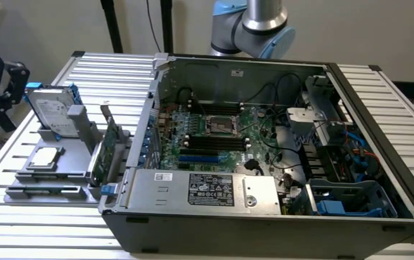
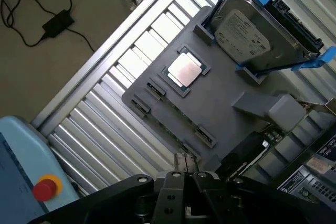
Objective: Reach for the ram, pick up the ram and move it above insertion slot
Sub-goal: 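Pick up the ram and move it above insertion slot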
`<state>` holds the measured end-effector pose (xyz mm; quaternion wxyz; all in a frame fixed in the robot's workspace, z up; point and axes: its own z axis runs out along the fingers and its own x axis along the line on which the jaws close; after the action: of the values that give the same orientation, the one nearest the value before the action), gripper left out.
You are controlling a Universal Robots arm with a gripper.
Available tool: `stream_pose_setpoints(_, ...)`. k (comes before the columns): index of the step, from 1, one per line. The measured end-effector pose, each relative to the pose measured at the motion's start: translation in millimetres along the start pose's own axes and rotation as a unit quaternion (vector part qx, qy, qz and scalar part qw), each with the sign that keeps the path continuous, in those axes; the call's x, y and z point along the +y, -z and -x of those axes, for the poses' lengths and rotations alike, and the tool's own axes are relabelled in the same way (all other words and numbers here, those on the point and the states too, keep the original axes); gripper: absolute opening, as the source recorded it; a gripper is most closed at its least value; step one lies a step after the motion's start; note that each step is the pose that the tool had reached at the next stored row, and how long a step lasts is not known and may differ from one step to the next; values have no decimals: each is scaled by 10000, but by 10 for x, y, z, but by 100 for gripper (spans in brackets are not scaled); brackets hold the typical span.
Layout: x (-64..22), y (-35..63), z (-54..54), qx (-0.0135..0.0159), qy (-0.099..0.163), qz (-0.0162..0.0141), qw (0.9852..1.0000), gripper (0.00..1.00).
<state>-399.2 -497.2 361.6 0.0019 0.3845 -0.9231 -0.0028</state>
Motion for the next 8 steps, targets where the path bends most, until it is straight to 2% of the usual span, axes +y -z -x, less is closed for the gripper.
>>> stream_pose_setpoints(4,0,1,0,3,360,0,9994,11)
stream_pose_setpoints(8,0,0,0,5,725,-1,9974,11)
